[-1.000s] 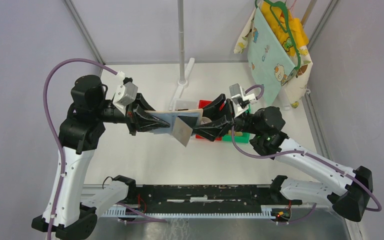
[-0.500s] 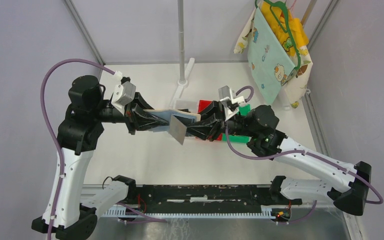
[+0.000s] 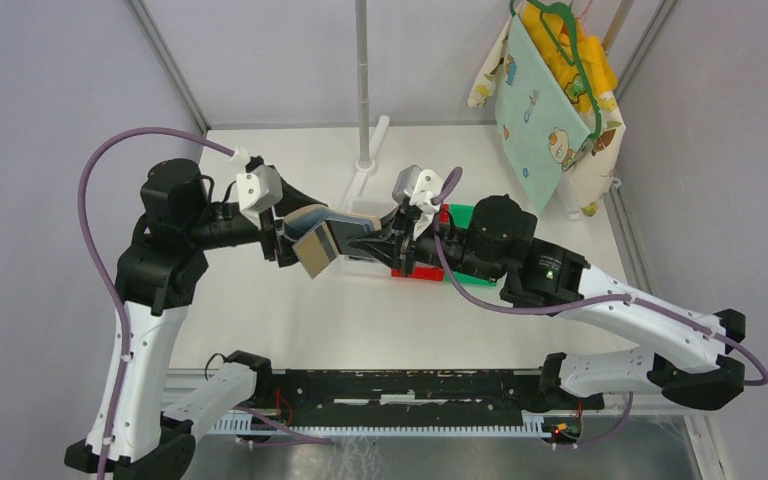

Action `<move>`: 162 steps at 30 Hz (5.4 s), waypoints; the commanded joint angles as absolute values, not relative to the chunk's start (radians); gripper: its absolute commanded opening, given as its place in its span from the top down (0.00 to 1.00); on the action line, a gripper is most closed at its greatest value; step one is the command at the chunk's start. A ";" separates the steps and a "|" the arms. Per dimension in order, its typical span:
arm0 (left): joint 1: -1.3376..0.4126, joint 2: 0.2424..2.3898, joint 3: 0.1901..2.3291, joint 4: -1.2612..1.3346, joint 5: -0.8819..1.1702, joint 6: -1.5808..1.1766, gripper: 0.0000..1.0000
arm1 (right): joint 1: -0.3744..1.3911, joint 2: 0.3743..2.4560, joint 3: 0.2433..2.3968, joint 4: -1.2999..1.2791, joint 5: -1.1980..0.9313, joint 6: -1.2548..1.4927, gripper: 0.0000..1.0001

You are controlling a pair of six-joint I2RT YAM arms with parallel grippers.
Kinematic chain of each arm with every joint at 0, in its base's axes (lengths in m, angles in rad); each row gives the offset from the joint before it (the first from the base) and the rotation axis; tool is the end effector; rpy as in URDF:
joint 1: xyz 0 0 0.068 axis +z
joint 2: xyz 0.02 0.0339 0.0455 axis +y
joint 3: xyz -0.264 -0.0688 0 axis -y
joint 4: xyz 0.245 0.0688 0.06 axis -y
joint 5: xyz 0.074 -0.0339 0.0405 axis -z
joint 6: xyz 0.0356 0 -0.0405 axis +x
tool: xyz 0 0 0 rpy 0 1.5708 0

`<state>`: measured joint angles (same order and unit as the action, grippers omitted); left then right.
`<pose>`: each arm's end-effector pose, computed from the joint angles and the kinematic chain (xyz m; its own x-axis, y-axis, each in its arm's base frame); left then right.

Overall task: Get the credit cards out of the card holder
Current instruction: Remove the credit card from the card holder.

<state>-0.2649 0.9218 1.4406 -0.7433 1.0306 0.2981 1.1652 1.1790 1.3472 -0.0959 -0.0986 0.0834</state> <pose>0.1208 -0.0644 0.4769 0.0712 0.1372 -0.9880 0.9632 0.2481 0.1038 0.0993 0.2401 0.4656 -0.0510 0.0913 -0.9945 -0.9522 0.2959 0.0760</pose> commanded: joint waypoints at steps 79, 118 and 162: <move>-0.288 0.764 1.228 -0.345 1.153 -0.156 0.63 | 1.120 1.037 1.159 0.205 -0.100 0.208 1.00; -0.286 0.976 1.421 -0.685 1.046 -0.103 0.98 | 0.801 1.067 0.956 0.497 -0.449 0.661 0.21; -0.273 1.199 1.597 -1.161 0.941 0.093 0.98 | 0.834 1.320 0.889 0.762 -0.617 0.995 0.30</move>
<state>-0.2764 1.2331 1.5719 -1.2011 0.8757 0.0944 0.8139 1.2980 0.8799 0.6949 -0.6197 0.9974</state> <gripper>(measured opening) 0.175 0.711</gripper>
